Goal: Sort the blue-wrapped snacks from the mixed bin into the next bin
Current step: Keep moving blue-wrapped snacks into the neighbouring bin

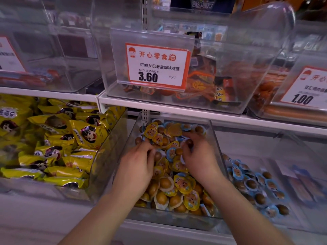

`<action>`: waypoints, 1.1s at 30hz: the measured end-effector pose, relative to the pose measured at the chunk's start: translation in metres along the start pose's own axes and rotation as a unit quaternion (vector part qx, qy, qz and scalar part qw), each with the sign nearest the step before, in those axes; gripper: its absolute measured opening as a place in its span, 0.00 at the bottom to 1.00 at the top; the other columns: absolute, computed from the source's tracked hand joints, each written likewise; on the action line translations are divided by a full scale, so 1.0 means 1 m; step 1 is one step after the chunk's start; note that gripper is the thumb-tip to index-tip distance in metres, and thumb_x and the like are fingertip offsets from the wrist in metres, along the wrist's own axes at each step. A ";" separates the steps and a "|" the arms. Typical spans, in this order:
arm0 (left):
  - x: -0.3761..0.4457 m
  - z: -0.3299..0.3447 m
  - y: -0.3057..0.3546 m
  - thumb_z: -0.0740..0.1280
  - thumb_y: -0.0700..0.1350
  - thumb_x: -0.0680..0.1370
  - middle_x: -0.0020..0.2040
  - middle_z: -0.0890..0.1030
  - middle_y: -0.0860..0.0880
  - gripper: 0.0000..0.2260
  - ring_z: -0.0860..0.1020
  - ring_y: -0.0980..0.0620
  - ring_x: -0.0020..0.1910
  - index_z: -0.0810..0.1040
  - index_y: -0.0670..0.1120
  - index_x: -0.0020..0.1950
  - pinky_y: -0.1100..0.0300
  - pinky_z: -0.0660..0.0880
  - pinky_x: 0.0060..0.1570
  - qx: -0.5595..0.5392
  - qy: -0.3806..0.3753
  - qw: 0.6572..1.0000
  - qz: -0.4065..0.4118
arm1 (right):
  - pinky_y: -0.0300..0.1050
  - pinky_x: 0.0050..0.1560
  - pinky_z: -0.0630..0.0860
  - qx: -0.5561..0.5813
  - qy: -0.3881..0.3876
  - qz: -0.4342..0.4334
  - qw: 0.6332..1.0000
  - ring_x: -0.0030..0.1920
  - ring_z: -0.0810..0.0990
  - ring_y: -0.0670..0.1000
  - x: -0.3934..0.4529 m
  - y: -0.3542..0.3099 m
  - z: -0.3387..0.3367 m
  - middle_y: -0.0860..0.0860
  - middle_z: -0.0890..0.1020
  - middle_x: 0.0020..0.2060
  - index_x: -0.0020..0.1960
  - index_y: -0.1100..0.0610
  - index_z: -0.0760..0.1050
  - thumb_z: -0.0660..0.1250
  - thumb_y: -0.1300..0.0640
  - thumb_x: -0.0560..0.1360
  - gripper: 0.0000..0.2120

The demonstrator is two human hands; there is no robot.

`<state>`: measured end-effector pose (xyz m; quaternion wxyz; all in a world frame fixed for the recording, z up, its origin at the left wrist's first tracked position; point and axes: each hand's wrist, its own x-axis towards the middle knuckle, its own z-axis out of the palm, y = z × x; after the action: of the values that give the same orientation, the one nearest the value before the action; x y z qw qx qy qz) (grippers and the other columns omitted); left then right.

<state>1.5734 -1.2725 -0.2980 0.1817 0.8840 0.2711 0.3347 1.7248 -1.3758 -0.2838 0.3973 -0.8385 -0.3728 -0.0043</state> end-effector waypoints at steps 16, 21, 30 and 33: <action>0.007 -0.004 -0.001 0.64 0.47 0.81 0.42 0.82 0.54 0.05 0.80 0.57 0.43 0.78 0.51 0.48 0.55 0.77 0.44 -0.183 0.000 0.974 -0.134 | 0.40 0.45 0.73 -0.118 -0.137 -0.058 0.982 0.52 0.80 0.51 0.001 -0.002 0.017 0.49 0.81 0.52 0.54 0.49 0.79 0.70 0.59 0.71 0.13; 0.004 -0.004 0.003 0.64 0.48 0.82 0.37 0.83 0.58 0.06 0.81 0.63 0.37 0.77 0.53 0.46 0.68 0.75 0.34 -0.263 0.031 0.952 -0.151 | 0.39 0.42 0.74 0.033 0.020 -0.017 0.999 0.43 0.80 0.46 -0.004 -0.002 0.004 0.48 0.82 0.44 0.57 0.50 0.82 0.72 0.57 0.75 0.11; -0.003 0.003 0.022 0.62 0.51 0.81 0.39 0.83 0.56 0.05 0.80 0.62 0.38 0.76 0.55 0.47 0.66 0.72 0.35 -0.290 0.097 0.942 -0.141 | 0.48 0.47 0.80 0.534 -0.051 0.211 0.817 0.50 0.86 0.55 -0.034 -0.014 -0.020 0.58 0.85 0.53 0.61 0.58 0.80 0.70 0.65 0.76 0.14; -0.010 0.008 0.031 0.62 0.48 0.83 0.50 0.80 0.56 0.06 0.79 0.60 0.51 0.76 0.51 0.49 0.64 0.74 0.50 -0.244 0.108 0.963 -0.038 | 0.49 0.42 0.80 0.637 -0.124 0.264 0.714 0.49 0.84 0.56 -0.040 -0.019 -0.028 0.62 0.83 0.56 0.62 0.63 0.78 0.66 0.64 0.76 0.14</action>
<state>1.5837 -1.3037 -0.2925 0.3745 0.7606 0.2326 0.4766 1.6921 -1.4111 -0.2642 0.7726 -0.4445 -0.0966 0.4430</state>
